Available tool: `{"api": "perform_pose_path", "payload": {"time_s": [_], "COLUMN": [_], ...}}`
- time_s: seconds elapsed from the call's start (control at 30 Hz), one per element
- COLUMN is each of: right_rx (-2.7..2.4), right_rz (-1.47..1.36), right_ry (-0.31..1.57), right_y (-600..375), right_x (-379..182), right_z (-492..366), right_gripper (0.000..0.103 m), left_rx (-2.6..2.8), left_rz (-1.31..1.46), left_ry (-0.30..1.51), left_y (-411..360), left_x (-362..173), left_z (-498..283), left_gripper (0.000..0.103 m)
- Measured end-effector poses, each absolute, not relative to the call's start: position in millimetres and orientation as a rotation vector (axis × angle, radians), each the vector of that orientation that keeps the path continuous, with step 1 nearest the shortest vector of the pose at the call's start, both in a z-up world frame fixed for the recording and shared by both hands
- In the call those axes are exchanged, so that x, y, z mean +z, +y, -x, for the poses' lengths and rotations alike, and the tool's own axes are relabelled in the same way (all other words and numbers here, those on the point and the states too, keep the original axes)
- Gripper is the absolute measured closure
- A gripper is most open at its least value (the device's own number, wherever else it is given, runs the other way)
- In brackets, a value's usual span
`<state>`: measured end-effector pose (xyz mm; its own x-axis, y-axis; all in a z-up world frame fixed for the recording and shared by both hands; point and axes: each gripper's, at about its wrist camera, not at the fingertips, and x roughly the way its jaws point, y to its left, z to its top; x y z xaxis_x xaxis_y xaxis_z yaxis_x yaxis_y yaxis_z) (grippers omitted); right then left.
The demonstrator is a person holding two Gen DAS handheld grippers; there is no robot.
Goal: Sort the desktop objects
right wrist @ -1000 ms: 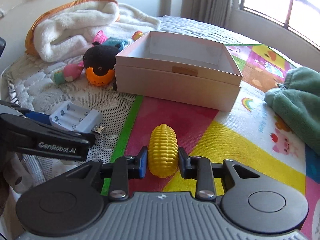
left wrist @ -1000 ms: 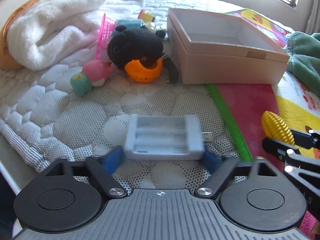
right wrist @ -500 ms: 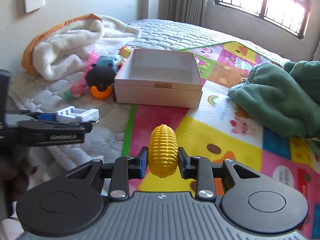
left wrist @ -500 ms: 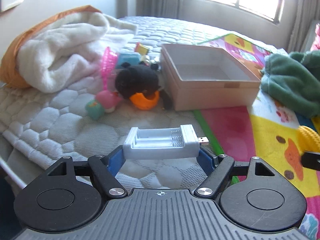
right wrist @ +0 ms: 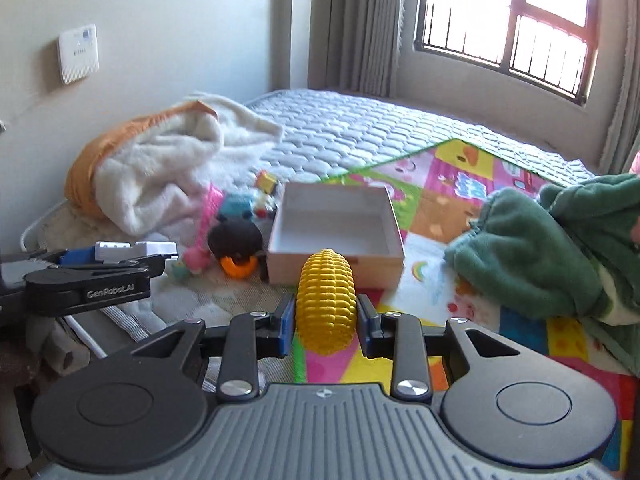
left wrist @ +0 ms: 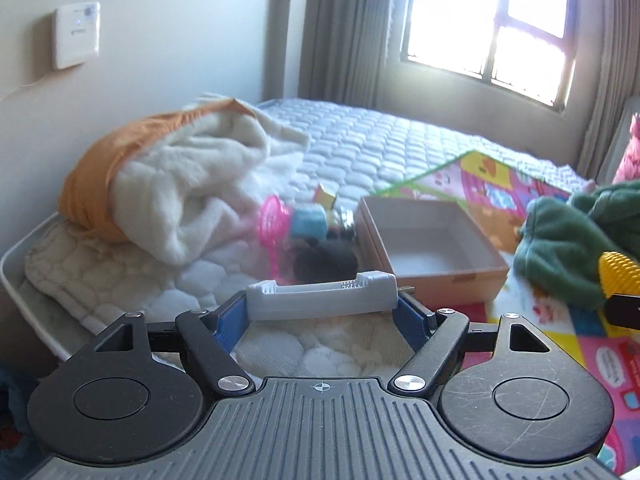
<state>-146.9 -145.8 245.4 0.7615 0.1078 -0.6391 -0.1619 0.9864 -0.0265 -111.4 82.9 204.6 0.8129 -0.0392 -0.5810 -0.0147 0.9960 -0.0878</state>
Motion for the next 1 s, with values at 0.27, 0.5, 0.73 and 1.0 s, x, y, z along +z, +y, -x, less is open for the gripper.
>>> {"api": "perform_pose_path", "payload": {"time_s": [0.27,0.5,0.73,1.0], "right_rx": [0.178,0.219,0.264,0.276], "right_rz": [0.105,0.134,0.219,0.231], "right_ry": [0.653,0.709,0.702,0.704], "right_y": [-142,-158,-150,-140], "right_x": [261,223,155,60], "right_z": [130,110,67,2], "right_gripper": [0.073,0.073,0.073,0.073], "left_rx": [-0.019,-0.023,0.099,0.181], "left_rz": [0.039,0.021,0.066,0.131], "left_ry": [0.571,0.634,0.72,0.803], "left_y": [78,60,56,51], "left_x": [254,231,163,59], "left_z": [120,113,72,34], "left_gripper": [0.021,0.021,0.021,0.021]}}
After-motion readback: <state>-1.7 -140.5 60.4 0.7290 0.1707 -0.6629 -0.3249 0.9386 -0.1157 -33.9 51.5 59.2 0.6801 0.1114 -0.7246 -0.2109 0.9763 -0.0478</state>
